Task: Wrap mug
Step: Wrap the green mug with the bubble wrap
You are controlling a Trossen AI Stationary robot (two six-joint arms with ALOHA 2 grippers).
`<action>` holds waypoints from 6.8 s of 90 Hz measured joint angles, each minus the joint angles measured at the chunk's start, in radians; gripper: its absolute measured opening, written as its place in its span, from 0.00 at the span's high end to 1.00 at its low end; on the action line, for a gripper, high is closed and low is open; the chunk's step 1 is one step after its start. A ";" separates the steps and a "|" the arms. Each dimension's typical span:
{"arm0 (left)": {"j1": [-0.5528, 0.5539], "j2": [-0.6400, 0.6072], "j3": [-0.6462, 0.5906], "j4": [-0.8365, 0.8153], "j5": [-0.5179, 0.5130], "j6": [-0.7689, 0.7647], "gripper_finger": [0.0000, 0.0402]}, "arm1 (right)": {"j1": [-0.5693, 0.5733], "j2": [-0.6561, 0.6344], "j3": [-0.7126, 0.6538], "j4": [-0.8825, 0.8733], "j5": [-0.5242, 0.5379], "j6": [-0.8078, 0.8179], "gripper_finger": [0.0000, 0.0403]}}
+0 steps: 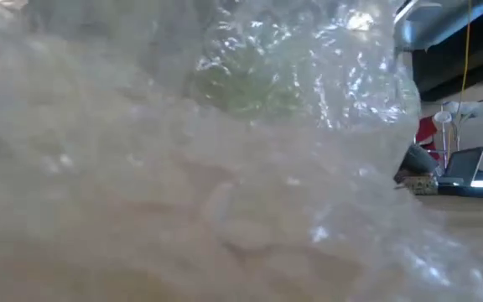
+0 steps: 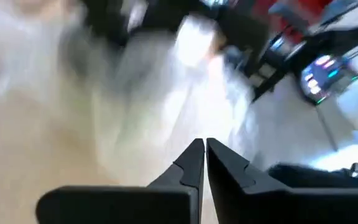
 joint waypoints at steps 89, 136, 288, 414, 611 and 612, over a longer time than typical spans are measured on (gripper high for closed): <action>0.071 0.109 0.007 0.467 0.108 0.303 1.00 | -0.032 -0.003 0.003 0.050 -0.012 -0.020 1.00; 0.148 0.107 0.022 0.244 0.113 0.168 1.00 | -0.017 -0.024 0.002 0.014 -0.029 0.004 1.00; 0.091 -0.010 0.019 0.188 0.039 0.221 1.00 | -0.013 -0.060 -0.021 -0.040 0.092 0.003 1.00; 0.132 0.087 0.020 0.237 0.057 0.228 1.00 | -0.057 0.024 0.029 0.026 -0.062 0.007 1.00; -0.041 -0.092 0.019 -0.380 -0.192 -0.129 1.00 | -0.054 0.113 0.141 -0.126 -0.066 0.021 1.00; -0.041 -0.090 0.018 -0.386 -0.193 -0.140 1.00 | -0.054 0.113 0.140 -0.126 -0.066 0.020 1.00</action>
